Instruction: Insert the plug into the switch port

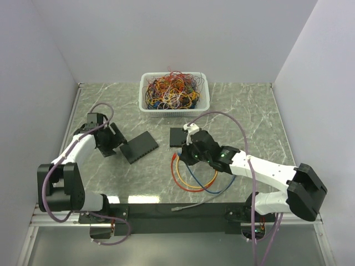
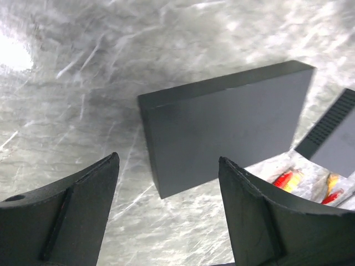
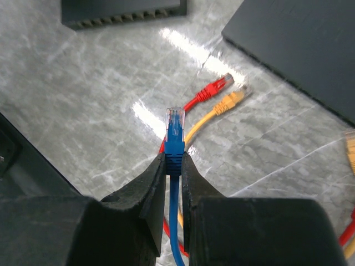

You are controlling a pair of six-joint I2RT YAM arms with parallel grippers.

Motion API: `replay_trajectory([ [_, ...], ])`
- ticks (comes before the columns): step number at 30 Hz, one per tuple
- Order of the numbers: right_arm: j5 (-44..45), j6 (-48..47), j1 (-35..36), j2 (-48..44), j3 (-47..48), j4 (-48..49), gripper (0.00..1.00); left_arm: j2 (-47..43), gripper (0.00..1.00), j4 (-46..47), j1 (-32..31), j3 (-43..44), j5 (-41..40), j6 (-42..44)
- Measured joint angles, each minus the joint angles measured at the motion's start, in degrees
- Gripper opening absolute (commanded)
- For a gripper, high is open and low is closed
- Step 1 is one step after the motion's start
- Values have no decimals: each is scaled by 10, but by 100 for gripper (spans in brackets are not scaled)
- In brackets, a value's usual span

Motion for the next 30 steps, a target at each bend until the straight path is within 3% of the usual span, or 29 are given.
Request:
replay_trajectory([
  [6, 14, 0, 37, 63, 9, -1, 0, -27, 81, 25, -2, 9, -16, 0],
  [13, 24, -1, 70, 164, 80, -5, 0, -22, 80, 182, -2, -5, 4, -19],
  [20, 23, -5, 82, 259, 166, -11, 0, 62, 78, 324, -2, -41, 40, -48],
  [30, 18, -23, 101, 352, 258, -21, 0, 104, 77, 395, -19, -89, 60, -85],
])
